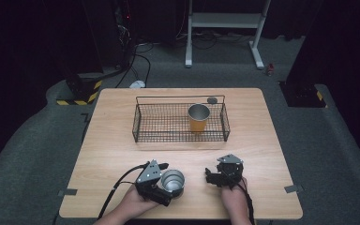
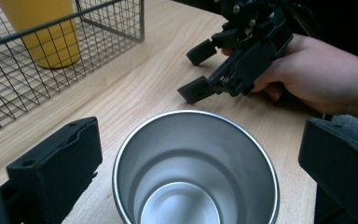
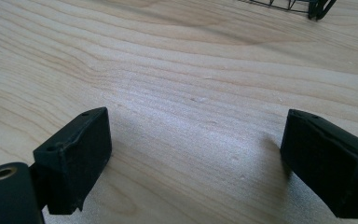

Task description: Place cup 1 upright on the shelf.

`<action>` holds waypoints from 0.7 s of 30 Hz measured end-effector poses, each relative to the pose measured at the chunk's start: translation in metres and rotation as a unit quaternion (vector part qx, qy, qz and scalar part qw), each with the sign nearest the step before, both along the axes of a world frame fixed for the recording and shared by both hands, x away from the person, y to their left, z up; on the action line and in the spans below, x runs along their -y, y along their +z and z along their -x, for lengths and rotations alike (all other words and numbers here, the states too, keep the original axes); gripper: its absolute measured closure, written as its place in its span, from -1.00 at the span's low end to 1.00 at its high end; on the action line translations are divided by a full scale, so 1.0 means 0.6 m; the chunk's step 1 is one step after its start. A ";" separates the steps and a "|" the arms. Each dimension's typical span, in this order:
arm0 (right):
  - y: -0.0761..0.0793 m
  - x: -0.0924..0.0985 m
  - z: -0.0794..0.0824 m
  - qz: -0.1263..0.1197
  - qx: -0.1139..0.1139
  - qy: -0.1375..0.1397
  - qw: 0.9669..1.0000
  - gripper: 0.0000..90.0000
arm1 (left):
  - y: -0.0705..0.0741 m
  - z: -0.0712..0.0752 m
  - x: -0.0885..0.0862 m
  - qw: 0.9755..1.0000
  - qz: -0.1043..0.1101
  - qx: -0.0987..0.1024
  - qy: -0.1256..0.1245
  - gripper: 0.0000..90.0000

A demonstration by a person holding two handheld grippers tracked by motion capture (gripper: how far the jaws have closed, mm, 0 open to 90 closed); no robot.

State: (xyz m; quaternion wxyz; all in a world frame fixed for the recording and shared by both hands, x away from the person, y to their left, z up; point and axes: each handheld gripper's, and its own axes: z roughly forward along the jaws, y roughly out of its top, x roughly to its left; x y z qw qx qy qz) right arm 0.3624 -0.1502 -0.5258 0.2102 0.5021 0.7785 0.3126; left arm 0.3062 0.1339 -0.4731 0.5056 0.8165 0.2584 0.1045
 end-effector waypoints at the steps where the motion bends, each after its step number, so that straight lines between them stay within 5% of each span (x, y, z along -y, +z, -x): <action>1: 0.000 0.000 0.000 0.000 0.000 0.000 1.000 -0.81 | -0.003 0.000 0.000 1.000 0.001 -0.003 0.001 -1.00; 21: 0.000 0.000 0.001 0.000 0.000 0.000 1.000 -0.81 | -0.035 0.004 -0.003 1.000 -0.019 0.003 -0.006 -0.99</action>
